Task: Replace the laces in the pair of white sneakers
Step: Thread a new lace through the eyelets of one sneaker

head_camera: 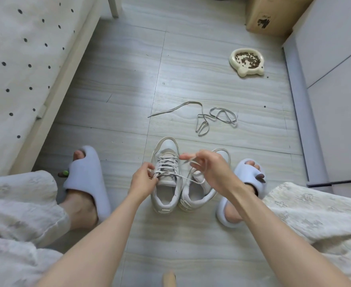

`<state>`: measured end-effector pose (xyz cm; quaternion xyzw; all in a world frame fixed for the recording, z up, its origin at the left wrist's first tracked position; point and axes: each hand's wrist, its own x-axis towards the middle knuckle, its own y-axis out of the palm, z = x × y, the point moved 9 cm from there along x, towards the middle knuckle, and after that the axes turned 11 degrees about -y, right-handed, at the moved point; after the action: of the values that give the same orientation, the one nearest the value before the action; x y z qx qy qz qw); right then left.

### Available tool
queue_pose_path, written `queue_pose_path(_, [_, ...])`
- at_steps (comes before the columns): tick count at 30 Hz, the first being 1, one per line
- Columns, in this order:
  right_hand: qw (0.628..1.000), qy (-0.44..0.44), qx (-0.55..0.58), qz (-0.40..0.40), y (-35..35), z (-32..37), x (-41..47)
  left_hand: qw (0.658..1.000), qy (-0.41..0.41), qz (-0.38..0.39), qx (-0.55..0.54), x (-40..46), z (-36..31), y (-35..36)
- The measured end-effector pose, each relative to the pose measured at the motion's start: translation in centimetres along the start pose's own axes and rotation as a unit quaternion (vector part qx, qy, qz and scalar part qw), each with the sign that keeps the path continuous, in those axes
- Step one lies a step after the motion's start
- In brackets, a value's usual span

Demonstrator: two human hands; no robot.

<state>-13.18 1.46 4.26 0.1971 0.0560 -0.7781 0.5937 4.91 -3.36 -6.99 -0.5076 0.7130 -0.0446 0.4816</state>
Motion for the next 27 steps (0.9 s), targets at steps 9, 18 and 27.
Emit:
queue_pose_path(9, [0.979, 0.160, 0.085, -0.090, -0.5, -6.7, -2.0, 0.992, -0.022, -0.115, -0.035, 1.6, -0.4, -3.5])
queue_pose_path(18, [0.981, 0.085, -0.175, -0.025, -1.1, -6.7, -2.0, 0.992, -0.019, -0.117, -0.047, 2.2, -0.3, -3.9])
queue_pose_path(27, [0.951, 0.045, -0.306, 0.000, -0.4, -6.8, 0.4, 0.994, 0.006, -0.099, -0.047, 2.4, -0.5, -2.6])
